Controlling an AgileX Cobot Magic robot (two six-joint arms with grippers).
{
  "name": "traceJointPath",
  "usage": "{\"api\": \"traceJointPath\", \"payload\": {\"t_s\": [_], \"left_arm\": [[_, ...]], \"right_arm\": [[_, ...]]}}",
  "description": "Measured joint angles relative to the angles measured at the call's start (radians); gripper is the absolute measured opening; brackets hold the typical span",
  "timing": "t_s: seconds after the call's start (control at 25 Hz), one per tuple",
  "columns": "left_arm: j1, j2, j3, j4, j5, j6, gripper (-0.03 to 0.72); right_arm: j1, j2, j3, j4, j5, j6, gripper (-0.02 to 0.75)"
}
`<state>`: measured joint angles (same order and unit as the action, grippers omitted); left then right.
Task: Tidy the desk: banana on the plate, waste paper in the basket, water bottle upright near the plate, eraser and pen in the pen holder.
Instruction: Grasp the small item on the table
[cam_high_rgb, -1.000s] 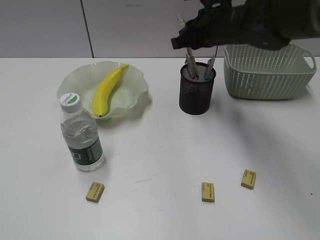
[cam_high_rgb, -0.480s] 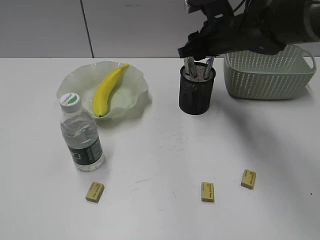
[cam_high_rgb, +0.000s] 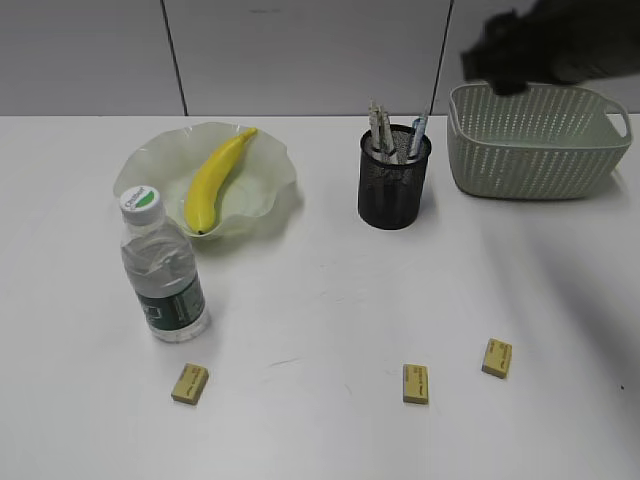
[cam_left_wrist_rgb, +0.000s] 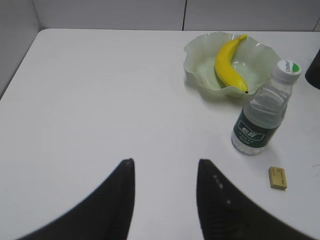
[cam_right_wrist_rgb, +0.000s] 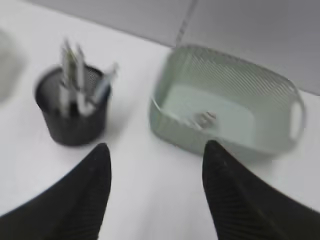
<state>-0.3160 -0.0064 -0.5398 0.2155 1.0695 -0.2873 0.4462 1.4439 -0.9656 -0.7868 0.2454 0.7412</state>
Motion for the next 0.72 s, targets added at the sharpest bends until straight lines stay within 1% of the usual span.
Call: {"api": "traceJointPath", "payload": {"t_s": [0.12,0.2,0.28,0.44,0.52,0.6,0.72], "left_arm": [[0.000,0.000,0.000,0.000,0.000,0.000,0.309],[0.000,0.000,0.000,0.000,0.000,0.000,0.309],[0.000,0.000,0.000,0.000,0.000,0.000,0.309],[0.000,0.000,0.000,0.000,0.000,0.000,0.309],[0.000,0.000,0.000,0.000,0.000,0.000,0.309],[0.000,0.000,0.000,-0.001,0.000,0.000,0.309],[0.000,0.001,0.000,-0.001,0.000,0.000,0.309]], "right_arm": [[0.002,-0.159,0.128,0.054,0.246,-0.179,0.465],[0.002,-0.252,0.176,0.125,0.402,-0.270,0.465],[0.002,-0.359,0.209,0.240,0.533,-0.353,0.465],[0.002,-0.637,0.249,0.494,0.696,-0.497,0.465],[0.002,-0.804,0.268,0.580,0.767,-0.531,0.465],[0.002,-0.943,0.287,0.634,0.813,-0.546,0.465],[0.002,-1.147,0.323,0.655,0.846,-0.561,0.465]]}}
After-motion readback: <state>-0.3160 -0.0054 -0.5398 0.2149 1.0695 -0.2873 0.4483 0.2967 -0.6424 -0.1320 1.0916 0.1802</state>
